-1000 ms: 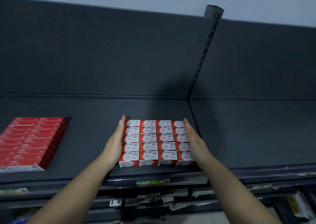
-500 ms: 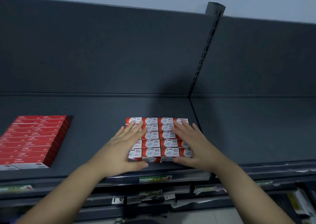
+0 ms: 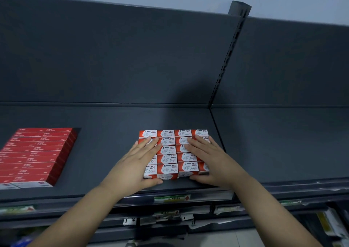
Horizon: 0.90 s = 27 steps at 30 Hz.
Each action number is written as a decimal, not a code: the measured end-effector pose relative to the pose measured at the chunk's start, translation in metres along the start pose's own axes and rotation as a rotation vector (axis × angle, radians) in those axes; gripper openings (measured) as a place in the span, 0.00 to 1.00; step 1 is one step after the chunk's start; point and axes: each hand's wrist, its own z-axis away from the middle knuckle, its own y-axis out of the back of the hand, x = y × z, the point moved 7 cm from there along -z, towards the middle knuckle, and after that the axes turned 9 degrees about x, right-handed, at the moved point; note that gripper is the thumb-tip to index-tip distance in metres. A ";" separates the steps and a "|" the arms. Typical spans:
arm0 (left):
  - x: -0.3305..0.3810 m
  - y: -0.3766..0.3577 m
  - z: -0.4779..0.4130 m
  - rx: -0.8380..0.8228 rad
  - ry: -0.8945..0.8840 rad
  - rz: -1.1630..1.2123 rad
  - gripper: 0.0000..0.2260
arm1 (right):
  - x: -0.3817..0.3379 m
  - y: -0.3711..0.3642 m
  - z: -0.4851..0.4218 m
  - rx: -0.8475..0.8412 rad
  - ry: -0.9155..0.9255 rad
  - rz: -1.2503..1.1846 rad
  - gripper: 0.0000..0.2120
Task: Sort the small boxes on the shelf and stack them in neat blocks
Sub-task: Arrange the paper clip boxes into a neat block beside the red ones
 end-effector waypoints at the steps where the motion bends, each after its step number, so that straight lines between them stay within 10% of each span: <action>1: 0.000 0.000 0.000 0.008 -0.001 0.002 0.45 | 0.001 -0.001 -0.001 0.006 0.000 -0.006 0.41; 12: -0.001 0.002 0.001 0.019 -0.010 0.038 0.46 | -0.002 0.010 0.001 0.009 -0.058 -0.144 0.38; 17: -0.018 0.018 0.005 0.273 0.322 0.841 0.41 | 0.016 0.031 0.010 0.394 -0.631 -1.006 0.21; 20: -0.030 0.005 -0.002 0.338 0.641 1.377 0.40 | 0.026 0.013 0.010 0.442 -0.860 -1.185 0.32; 24: -0.021 -0.005 -0.009 0.235 0.686 1.344 0.34 | 0.021 -0.004 0.012 0.352 -1.046 -1.287 0.21; 27: -0.016 -0.003 -0.008 0.221 0.674 1.302 0.48 | 0.017 -0.006 0.012 0.279 -1.023 -1.233 0.23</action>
